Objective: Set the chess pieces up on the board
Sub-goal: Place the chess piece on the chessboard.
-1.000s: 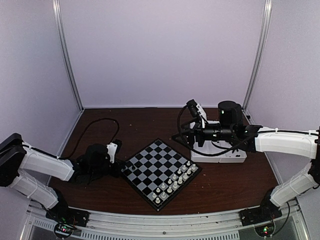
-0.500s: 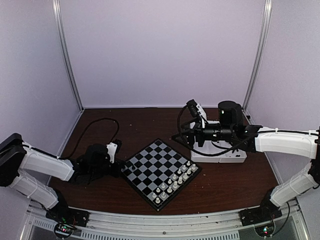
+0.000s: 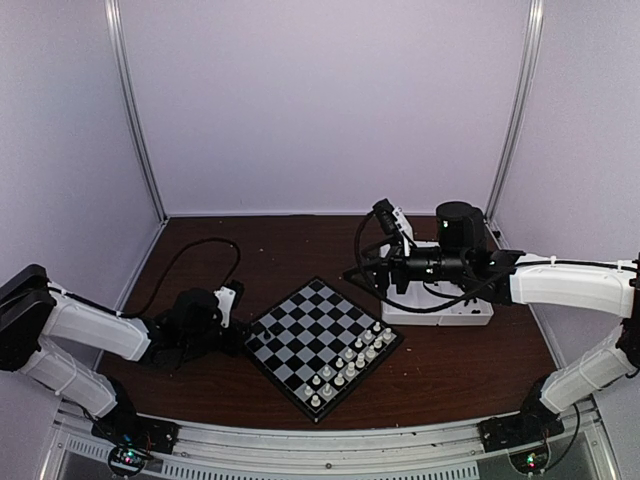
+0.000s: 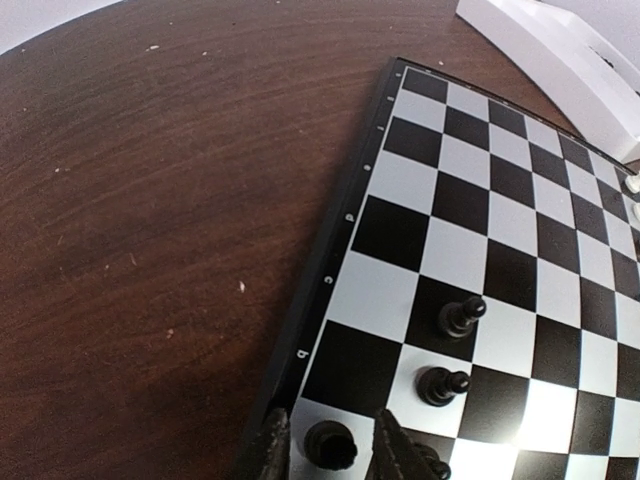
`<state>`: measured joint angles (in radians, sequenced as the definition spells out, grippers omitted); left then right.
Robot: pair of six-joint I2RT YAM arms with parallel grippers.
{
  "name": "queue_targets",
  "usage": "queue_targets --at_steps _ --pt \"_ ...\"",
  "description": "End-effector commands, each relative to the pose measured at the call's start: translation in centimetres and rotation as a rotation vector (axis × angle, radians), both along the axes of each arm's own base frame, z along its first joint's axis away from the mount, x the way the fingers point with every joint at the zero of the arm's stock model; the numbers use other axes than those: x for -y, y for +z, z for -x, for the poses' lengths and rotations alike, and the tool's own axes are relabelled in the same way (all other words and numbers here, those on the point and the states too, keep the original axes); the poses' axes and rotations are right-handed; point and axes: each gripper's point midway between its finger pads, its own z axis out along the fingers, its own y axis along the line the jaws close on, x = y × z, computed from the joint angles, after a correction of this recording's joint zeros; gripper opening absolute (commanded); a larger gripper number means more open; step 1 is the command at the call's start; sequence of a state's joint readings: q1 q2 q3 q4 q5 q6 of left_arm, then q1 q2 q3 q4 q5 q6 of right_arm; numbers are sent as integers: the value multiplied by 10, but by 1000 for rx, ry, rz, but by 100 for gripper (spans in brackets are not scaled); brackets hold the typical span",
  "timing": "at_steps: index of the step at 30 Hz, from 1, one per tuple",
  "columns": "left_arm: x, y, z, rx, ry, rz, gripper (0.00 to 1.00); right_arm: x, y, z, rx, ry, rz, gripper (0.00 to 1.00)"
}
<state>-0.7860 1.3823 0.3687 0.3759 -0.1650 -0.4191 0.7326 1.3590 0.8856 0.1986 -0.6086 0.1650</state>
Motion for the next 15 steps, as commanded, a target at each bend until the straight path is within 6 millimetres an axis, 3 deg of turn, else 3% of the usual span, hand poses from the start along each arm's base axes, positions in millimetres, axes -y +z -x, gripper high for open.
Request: queue_targets --at_steps 1,7,15 --pt "0 5 -7 -20 29 -8 35 -1 12 0 16 12 -33 100" --pt "-4 20 -8 10 56 8 41 -1 14 1 17 16 -33 100" --pt "-8 67 -9 74 65 41 47 0 10 -2 0 -5 -18 100"
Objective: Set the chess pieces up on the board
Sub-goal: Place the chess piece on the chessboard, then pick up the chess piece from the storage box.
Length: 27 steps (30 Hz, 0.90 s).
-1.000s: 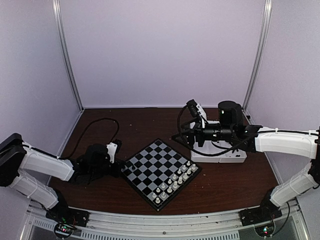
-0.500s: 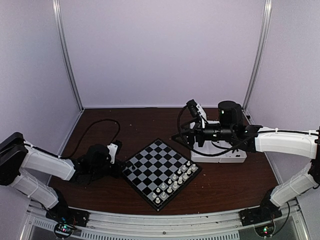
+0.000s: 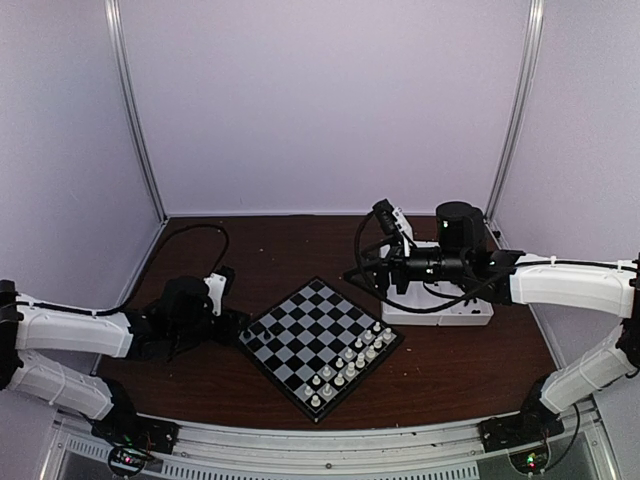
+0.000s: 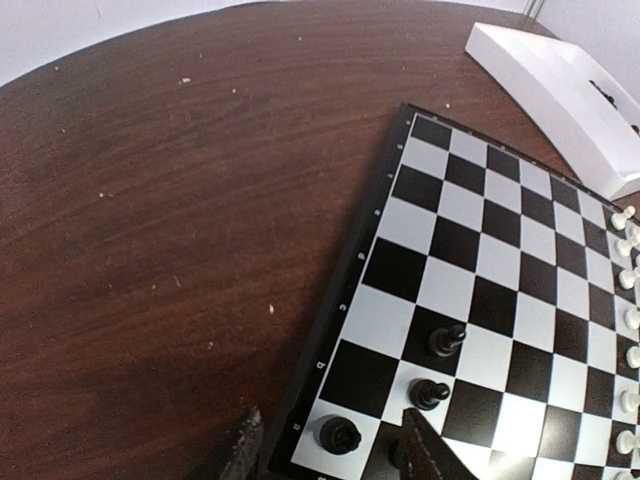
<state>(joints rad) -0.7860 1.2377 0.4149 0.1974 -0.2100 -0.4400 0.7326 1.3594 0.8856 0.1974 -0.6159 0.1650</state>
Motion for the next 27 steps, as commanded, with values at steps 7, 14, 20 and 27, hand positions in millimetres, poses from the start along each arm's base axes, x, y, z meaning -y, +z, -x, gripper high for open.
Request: queue_targets --at_steps 7,14,20,27 --pt "3 82 -10 88 12 48 97 57 -16 -48 -199 -397 41 100" --pt "14 116 -19 153 -21 74 98 142 -49 -70 -438 -618 185 100" --pt "32 125 -22 186 -112 60 98 207 -61 -74 -525 -832 147 100" --pt "42 129 -26 208 -145 68 98 285 -93 -66 -640 -1202 341 74"
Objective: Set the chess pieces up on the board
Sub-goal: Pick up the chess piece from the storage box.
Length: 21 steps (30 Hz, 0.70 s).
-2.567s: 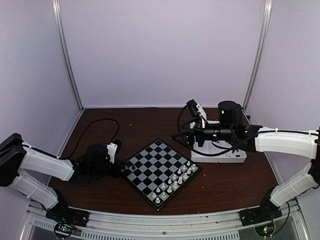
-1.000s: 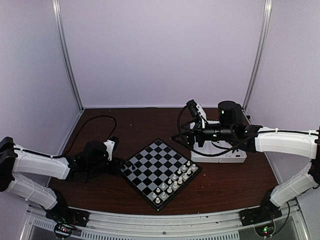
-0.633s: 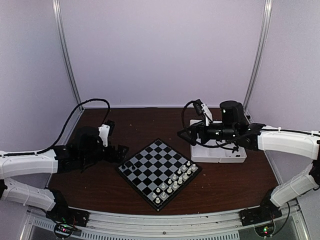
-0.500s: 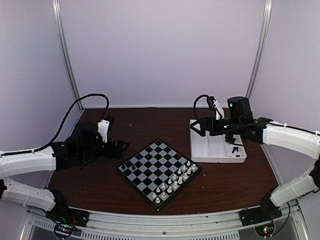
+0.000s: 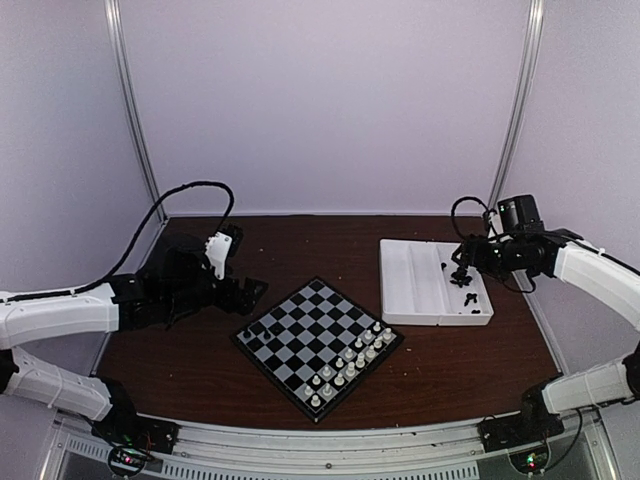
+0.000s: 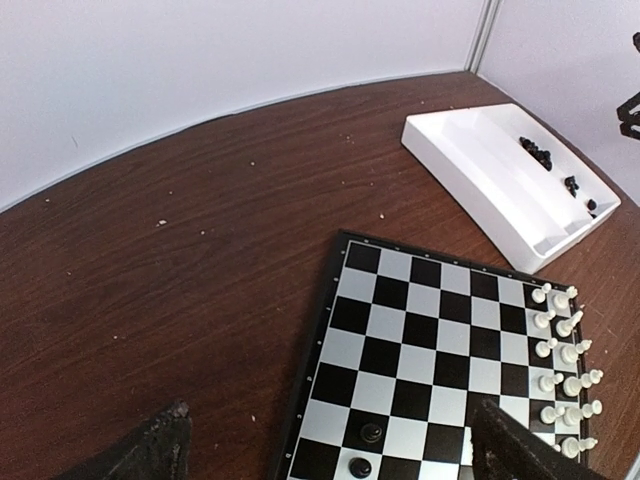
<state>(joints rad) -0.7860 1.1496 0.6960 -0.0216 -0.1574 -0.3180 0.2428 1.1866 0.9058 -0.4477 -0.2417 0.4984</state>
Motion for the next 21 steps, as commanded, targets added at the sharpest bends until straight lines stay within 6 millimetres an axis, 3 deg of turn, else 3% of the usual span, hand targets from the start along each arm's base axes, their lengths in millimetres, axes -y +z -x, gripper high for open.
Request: queue_targets --at_steps 1,4,21 --pt "14 21 -7 63 -50 28 97 53 -32 14 -184 -248 192 69" --pt "19 19 -7 51 -75 15 96 61 -46 14 -226 -298 230 59" --pt "22 19 -5 52 -94 34 95 64 -103 -19 -327 -348 244 49"
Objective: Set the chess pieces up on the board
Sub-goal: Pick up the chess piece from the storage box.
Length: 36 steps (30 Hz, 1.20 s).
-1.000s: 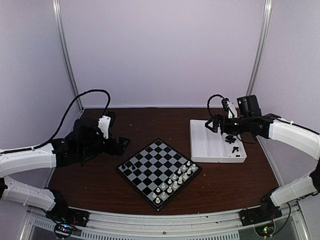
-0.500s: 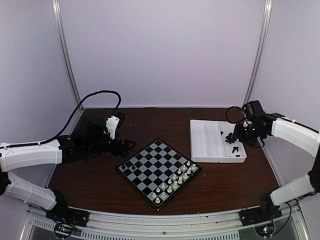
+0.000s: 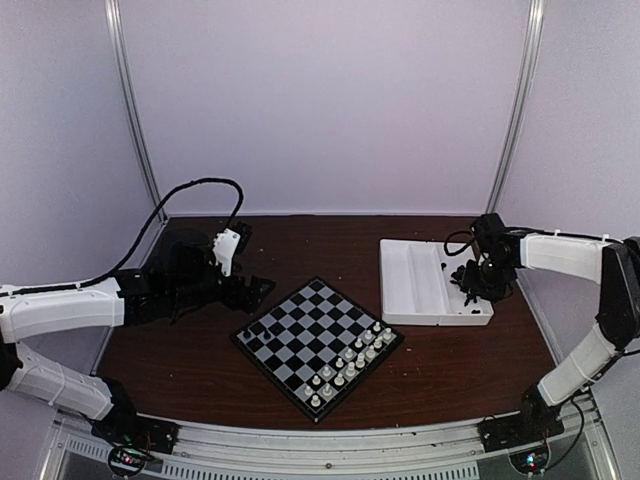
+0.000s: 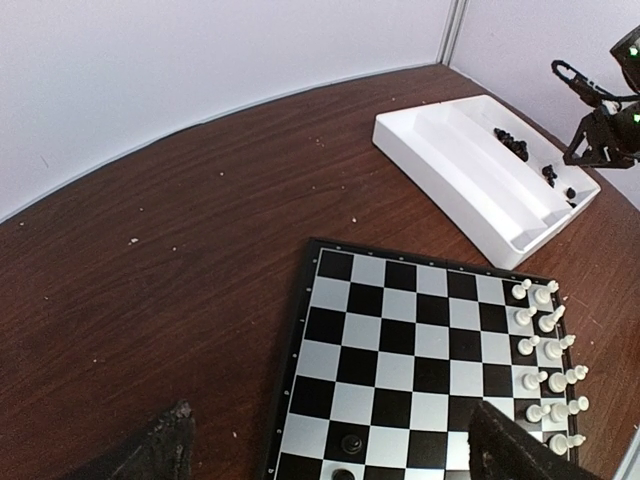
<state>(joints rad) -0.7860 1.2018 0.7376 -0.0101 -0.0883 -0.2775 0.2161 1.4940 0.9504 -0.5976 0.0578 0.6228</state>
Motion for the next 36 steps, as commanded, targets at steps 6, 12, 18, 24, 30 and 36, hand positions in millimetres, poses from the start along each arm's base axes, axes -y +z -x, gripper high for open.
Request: queue_targets --at_steps 6,12,18,24,30,36 --pt "2 16 -4 51 -4 35 95 3 -16 -25 4 -60 -3 41" --pt "1 16 -5 51 2 33 95 8 -28 -27 -15 -80 0 41" --pt "2 15 -6 51 3 30 95 8 -43 -28 -44 -84 -1 40" --pt "3 14 -6 46 0 26 95 10 -52 -32 -58 -95 7 34" --pt "1 13 -8 53 7 6 95 8 -51 -38 -59 -82 4 18" --pt "0 13 -8 57 9 2 95 9 -37 -38 -28 -71 9 12"
